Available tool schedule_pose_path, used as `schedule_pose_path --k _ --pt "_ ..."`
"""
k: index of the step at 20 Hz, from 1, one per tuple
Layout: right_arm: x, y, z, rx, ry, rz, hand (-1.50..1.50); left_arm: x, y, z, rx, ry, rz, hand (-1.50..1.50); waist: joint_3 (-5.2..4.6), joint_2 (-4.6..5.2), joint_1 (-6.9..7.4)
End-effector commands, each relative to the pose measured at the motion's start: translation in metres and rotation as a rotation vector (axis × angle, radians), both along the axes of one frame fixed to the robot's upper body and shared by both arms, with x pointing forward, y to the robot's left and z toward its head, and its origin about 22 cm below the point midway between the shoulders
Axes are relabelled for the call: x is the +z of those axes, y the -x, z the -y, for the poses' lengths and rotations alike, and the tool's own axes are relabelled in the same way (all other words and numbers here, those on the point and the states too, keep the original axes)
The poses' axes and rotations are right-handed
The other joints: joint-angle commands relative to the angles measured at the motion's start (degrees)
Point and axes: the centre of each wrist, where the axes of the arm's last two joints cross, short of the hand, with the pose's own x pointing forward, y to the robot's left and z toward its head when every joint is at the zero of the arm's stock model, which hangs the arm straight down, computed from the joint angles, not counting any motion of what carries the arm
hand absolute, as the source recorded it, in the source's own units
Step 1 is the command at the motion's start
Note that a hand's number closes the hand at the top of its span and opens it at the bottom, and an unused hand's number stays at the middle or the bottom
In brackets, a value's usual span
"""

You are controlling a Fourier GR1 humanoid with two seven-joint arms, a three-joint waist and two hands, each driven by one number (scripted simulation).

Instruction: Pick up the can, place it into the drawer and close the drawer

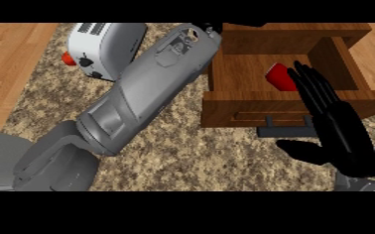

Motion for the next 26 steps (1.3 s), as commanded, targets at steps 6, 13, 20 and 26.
schedule_pose_path --k 6,13,20,26 --pt "-0.049 -0.04 -0.019 -0.102 0.04 0.018 -1.5 0.002 -0.001 -0.036 0.006 0.009 -0.012 -1.5 -0.01 -0.61 1.75" --pt "-0.085 -0.073 -0.007 -0.14 0.071 -0.014 -1.5 0.022 -0.004 -0.075 0.038 0.002 -0.011 -1.5 0.02 -0.45 2.08" --pt "-0.11 -0.101 0.004 -0.211 0.146 0.007 -1.5 0.018 0.012 -0.083 0.013 -0.007 -0.023 -1.5 0.08 -0.25 4.39" --pt "-0.1 -0.132 -0.007 -0.232 0.175 0.066 -1.5 0.014 0.019 -0.11 -0.001 -0.024 -0.055 -1.5 0.06 -0.16 4.81"
